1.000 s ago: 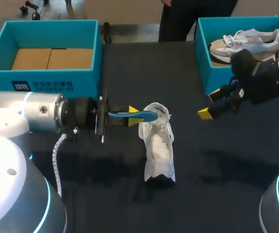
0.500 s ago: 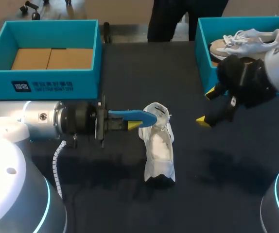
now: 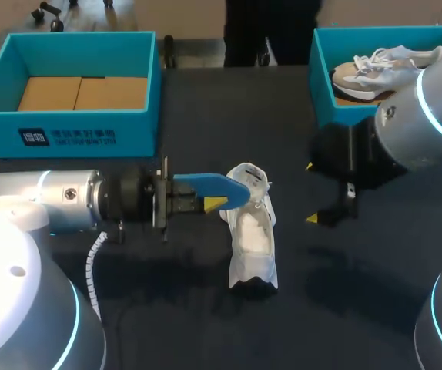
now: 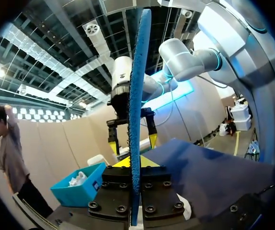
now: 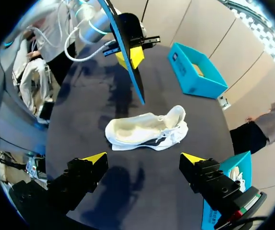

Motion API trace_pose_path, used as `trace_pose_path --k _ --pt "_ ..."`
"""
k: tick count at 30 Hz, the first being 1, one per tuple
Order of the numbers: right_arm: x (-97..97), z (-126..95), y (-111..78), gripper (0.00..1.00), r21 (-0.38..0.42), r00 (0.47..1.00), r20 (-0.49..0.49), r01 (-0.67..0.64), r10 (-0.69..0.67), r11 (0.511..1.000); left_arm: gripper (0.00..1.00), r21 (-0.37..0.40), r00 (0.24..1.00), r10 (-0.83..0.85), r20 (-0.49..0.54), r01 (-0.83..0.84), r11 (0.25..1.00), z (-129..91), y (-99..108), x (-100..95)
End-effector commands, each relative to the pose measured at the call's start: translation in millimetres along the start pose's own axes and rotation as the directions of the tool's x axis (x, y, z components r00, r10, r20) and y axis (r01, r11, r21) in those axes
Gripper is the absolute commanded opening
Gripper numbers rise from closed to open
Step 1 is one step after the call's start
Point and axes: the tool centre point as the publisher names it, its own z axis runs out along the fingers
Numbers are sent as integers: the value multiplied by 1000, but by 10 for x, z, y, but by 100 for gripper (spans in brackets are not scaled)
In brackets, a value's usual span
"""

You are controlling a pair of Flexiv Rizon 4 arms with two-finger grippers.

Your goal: Take the shoe out of the shoebox, open the shoe tongue, remove and reinsert the insole, then place the shoe into the shoebox

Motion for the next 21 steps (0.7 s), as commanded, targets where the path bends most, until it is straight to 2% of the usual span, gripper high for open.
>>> trace_pose_path --k 1,9,13,21 --pt "-5 195 77 100 24 999 -28 24 -24 999 0 3 1000 1 11 -1 1000 73 34 25" --pt "121 445 126 100 10 997 -67 27 -27 1000 0 -3 1000 -1 26 1 1000 92 134 77" --pt "141 491 120 100 8 996 -79 31 -30 999 0 -23 1000 -2 22 3 1000 127 219 116" --pt "169 572 34 100 1 992 -113 61 -60 998 0 -9 998 -21 53 22 1000 179 273 176"
